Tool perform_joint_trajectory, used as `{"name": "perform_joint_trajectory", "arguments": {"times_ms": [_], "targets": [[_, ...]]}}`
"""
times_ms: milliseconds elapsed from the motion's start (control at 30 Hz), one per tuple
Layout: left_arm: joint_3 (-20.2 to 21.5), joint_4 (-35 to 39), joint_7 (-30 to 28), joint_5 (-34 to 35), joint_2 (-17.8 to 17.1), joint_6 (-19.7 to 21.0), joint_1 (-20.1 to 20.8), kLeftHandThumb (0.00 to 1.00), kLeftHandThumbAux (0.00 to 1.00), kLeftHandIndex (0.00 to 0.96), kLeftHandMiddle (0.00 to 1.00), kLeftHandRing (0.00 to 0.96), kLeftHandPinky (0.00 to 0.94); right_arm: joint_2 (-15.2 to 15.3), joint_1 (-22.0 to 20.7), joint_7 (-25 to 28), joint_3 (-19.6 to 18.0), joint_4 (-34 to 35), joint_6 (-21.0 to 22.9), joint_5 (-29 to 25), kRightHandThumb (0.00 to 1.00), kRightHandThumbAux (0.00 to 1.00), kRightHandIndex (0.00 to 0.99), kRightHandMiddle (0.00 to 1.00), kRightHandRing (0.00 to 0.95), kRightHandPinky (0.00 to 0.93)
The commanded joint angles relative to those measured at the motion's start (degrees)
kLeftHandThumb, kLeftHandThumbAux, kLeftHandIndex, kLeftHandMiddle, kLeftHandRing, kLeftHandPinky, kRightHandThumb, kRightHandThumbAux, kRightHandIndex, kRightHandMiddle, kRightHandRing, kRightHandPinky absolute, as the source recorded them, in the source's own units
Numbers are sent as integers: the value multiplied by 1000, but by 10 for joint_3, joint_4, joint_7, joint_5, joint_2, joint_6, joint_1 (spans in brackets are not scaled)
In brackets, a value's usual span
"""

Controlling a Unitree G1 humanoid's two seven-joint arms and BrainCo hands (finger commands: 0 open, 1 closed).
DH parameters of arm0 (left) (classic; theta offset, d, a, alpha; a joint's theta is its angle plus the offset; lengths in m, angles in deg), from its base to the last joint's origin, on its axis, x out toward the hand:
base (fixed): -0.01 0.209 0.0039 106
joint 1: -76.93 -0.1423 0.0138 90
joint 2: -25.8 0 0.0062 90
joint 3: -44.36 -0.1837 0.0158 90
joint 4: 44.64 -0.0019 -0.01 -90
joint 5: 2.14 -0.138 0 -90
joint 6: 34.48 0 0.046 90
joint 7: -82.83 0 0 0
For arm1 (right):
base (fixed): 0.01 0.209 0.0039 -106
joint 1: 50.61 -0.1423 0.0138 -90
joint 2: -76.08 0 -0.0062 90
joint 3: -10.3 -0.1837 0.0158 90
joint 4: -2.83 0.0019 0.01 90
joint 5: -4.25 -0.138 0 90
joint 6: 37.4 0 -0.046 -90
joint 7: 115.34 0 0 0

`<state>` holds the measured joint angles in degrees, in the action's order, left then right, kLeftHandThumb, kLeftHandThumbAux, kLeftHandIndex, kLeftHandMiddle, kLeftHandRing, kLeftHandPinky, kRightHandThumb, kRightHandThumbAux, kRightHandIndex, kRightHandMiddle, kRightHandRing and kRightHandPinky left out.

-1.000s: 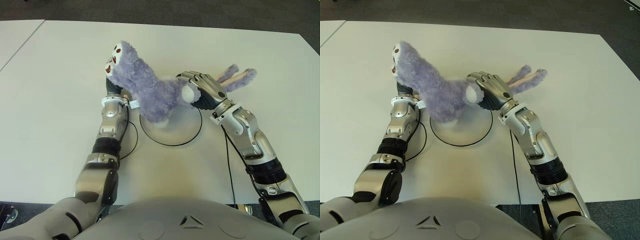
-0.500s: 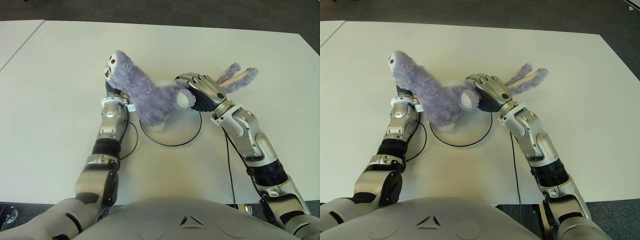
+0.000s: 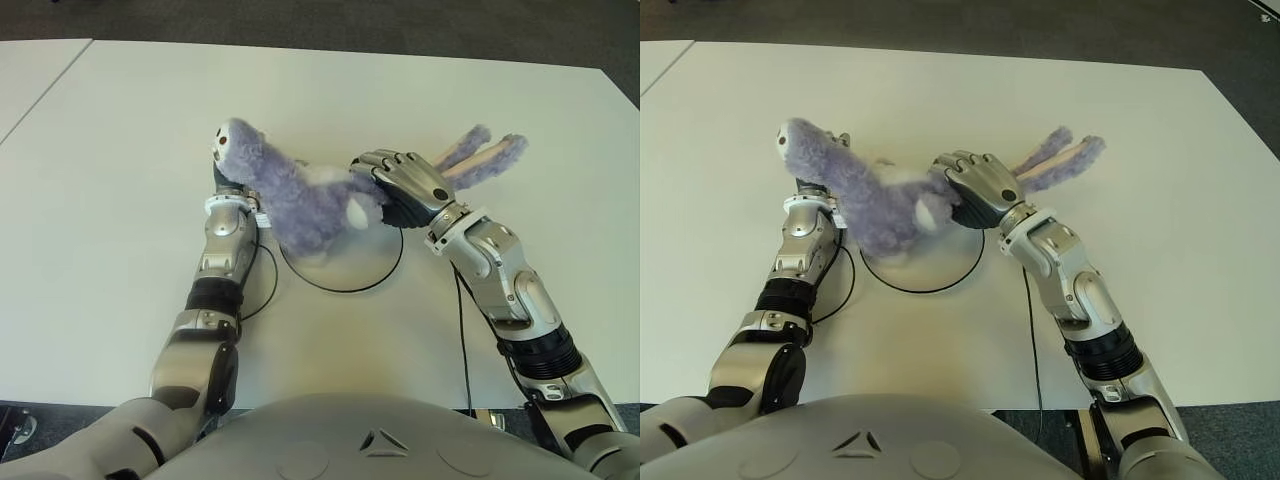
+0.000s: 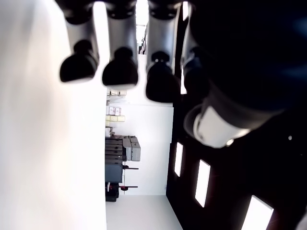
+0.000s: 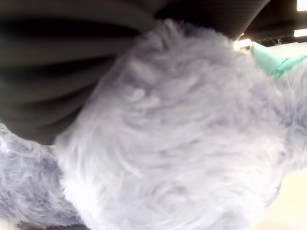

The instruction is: Put the doll into the plate.

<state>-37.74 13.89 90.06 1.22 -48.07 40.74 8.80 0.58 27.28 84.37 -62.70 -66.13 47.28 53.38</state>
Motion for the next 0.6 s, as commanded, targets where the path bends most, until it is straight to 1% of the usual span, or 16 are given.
{"name": "perform_joint_trajectory", "arguments": {"times_ms": [33, 67, 133, 167, 200, 233, 267, 300, 333, 367, 433, 533, 600], "targets": [[0, -23, -7, 5, 11, 6, -41, 477, 745, 734, 818, 829, 790, 18, 15, 42, 7, -9, 9, 14, 352, 480, 221, 715, 728, 712], [0, -22, -8, 6, 11, 6, -41, 476, 745, 734, 818, 829, 789, 20, 14, 45, 6, -7, 8, 12, 339, 474, 199, 697, 716, 699], [0, -20, -9, 6, 11, 6, -42, 475, 745, 734, 818, 828, 788, 23, 14, 50, 4, -5, 5, 7, 296, 454, 136, 616, 659, 650], [0, -18, -9, 6, 11, 6, -43, 474, 744, 735, 819, 828, 790, 25, 14, 53, 2, -3, 4, 4, 279, 445, 117, 542, 605, 614], [-1, -17, -10, 6, 11, 7, -43, 473, 744, 735, 819, 829, 790, 28, 13, 57, -1, -1, 1, -1, 273, 441, 110, 515, 585, 601], [-1, -15, -10, 6, 11, 8, -44, 472, 744, 734, 819, 828, 789, 34, 12, 65, -2, 1, -2, -8, 258, 434, 94, 416, 499, 544], [-1, -14, -10, 6, 11, 8, -44, 471, 744, 734, 819, 828, 787, 37, 11, 70, -3, 2, -5, -12, 239, 428, 77, 330, 406, 454], [-1, -12, -10, 6, 12, 9, -45, 470, 744, 733, 819, 828, 787, 42, 10, 77, -5, 4, -7, -18, 233, 426, 71, 299, 373, 421], [-1, -10, -10, 6, 12, 10, -46, 470, 744, 732, 819, 828, 790, 45, 9, 82, -6, 5, -9, -22, 219, 424, 58, 249, 317, 366], [-1, -9, -10, 6, 12, 10, -46, 469, 745, 731, 819, 829, 793, 47, 8, 84, -6, 6, -9, -25, 209, 422, 49, 217, 281, 331], [-1, -7, -11, 6, 13, 12, -47, 468, 746, 730, 819, 828, 790, 52, 7, 91, -9, 9, -10, -31, 197, 422, 38, 181, 241, 296], [-1, -5, -11, 7, 13, 14, -47, 467, 747, 731, 818, 827, 783, 61, 3, 99, -12, 12, -16, -38, 177, 423, 17, 130, 188, 255], [-1, -4, -11, 7, 13, 15, -48, 466, 747, 732, 817, 826, 781, 65, 2, 103, -13, 13, -19, -43, 170, 423, 9, 113, 170, 240]]}}
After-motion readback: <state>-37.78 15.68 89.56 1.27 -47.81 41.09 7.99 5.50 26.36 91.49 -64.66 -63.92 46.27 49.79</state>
